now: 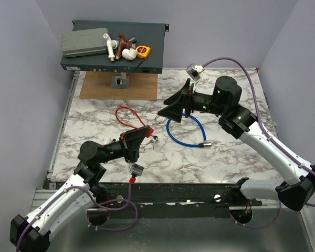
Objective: Unlock with the key
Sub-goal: Unlock the lock.
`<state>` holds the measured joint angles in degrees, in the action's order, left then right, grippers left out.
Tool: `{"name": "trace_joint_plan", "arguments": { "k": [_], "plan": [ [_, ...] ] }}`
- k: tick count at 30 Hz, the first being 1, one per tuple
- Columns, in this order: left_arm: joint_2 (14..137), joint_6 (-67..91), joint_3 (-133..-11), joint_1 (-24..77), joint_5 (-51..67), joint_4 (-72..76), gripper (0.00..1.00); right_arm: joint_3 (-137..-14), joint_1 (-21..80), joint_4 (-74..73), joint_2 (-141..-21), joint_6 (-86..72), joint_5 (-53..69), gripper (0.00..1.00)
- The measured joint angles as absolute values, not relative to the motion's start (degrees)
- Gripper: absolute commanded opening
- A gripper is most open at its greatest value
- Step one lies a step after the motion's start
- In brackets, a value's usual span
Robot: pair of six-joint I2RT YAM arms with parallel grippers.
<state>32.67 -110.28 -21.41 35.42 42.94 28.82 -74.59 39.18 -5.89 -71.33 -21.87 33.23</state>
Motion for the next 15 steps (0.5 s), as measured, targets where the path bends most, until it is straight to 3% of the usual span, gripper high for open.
{"name": "trace_joint_plan", "arguments": {
  "k": [15],
  "plan": [
    [36.40,-112.90,-21.17,38.06,36.99,34.26,0.00,-70.41,38.61,6.44,-75.40,-32.45,51.37,0.69]
  ]
}}
